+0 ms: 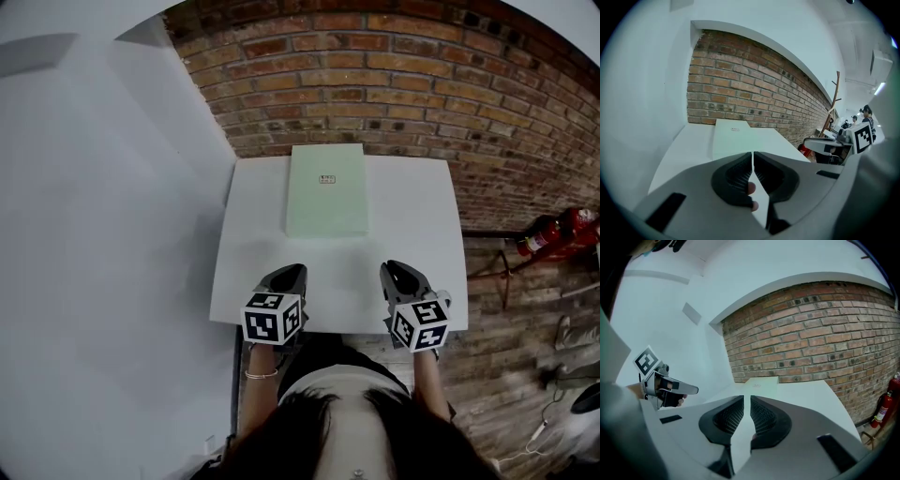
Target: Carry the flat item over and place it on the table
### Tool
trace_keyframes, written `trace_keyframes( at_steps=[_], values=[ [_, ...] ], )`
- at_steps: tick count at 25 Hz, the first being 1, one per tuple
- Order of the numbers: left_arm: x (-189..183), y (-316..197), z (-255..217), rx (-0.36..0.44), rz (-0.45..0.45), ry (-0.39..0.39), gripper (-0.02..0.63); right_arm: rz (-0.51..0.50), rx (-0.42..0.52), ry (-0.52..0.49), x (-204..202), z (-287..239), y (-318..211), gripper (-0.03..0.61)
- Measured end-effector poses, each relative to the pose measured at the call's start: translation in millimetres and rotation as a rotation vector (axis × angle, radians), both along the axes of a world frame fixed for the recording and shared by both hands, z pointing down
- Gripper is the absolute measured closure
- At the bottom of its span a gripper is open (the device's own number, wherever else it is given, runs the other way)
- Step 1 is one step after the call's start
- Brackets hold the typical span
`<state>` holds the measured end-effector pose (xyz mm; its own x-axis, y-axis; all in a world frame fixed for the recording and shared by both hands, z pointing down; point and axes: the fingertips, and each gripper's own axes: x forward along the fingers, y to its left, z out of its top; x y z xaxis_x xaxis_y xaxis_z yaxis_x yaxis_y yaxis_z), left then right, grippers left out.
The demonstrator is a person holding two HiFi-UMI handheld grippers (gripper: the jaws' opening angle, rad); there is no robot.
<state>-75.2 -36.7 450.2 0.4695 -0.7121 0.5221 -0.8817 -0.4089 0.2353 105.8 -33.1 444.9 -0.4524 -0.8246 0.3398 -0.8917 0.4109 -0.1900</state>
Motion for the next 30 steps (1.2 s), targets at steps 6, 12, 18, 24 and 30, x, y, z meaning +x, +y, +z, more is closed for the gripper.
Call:
trace_keyframes(
  at_steps=[6, 12, 18, 24, 30],
  values=[
    [9.3, 16.1, -9.7, 0.052, -0.005, 0.018, 0.601, -0.017, 0.044, 0.013, 1.9, -9.2, 13.7, 0.512],
    [10.9, 35.3, -23.0, 0.095, -0.022, 0.03, 0.603, -0.034, 0.077, 0.012, 1.2, -18.8, 31.9, 0.519],
    [18.3, 56.0, -30.4, 0.137, -0.02, 0.045, 0.603, -0.042, 0.11, 0.003, -0.2, -22.9, 50.3, 0.526],
    [24.0, 69.5, -35.6, 0.181, -0.014, 0.061, 0.603, -0.046, 0.149, 0.002, 0.0, -29.8, 64.9, 0.526],
    [24.3, 78.1, -48.4, 0.252, -0.017, 0.071, 0.603, -0.032, 0.212, 0.005, 0.6, -46.7, 75.4, 0.528]
  ],
)
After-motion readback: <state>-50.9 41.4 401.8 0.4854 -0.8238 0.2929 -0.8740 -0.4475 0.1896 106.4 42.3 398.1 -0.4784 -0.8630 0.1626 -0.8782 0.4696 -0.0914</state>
